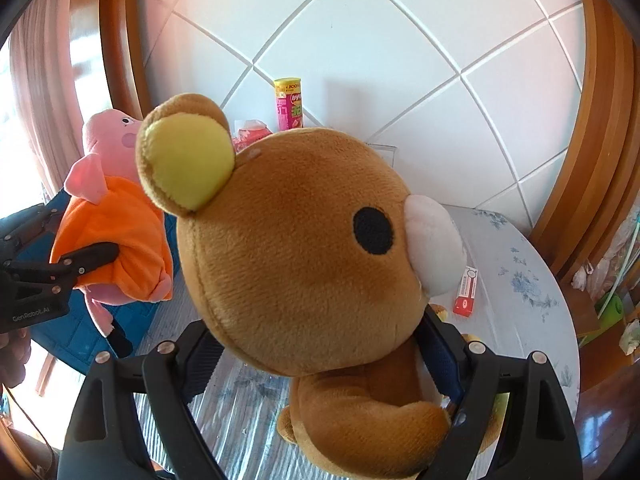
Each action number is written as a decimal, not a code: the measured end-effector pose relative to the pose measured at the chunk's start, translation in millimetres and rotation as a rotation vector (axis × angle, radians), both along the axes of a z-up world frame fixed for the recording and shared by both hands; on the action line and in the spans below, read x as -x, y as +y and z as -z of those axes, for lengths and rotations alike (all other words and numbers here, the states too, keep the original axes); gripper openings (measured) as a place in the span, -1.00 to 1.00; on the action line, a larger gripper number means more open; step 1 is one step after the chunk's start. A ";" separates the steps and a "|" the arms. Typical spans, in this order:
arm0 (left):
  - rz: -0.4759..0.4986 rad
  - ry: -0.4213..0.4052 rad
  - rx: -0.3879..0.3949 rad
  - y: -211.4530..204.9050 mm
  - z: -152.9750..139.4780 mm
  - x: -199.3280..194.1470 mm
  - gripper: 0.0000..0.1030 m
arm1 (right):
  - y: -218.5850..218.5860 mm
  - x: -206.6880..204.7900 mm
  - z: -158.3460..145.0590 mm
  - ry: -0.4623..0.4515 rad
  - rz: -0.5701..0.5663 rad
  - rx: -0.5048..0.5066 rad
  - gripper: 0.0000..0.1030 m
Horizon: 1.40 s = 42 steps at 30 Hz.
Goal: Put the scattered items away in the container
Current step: 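Lift and carry the teddy bear in the right tool while the left tool carries the pig to the bin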
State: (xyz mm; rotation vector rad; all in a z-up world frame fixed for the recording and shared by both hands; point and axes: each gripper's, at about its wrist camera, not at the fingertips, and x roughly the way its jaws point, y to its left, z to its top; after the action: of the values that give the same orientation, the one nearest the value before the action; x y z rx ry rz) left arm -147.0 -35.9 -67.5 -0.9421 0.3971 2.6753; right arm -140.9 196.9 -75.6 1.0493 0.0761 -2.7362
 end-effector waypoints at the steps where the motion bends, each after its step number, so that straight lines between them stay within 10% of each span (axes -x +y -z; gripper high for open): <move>1: 0.001 0.012 -0.001 -1.7 -4.5 -1.7 0.22 | -1.4 -0.4 -4.7 0.008 0.001 0.001 0.68; 42: -0.142 0.167 -0.047 -169.2 -58.9 -57.2 0.22 | -193.2 1.9 -64.4 0.144 -0.229 0.004 0.68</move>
State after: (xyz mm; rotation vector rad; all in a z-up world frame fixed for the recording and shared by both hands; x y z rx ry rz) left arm -89.7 -205.1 -8.7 -0.7630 0.3114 2.8905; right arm -142.8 3.7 -11.2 0.7872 0.2008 -2.5967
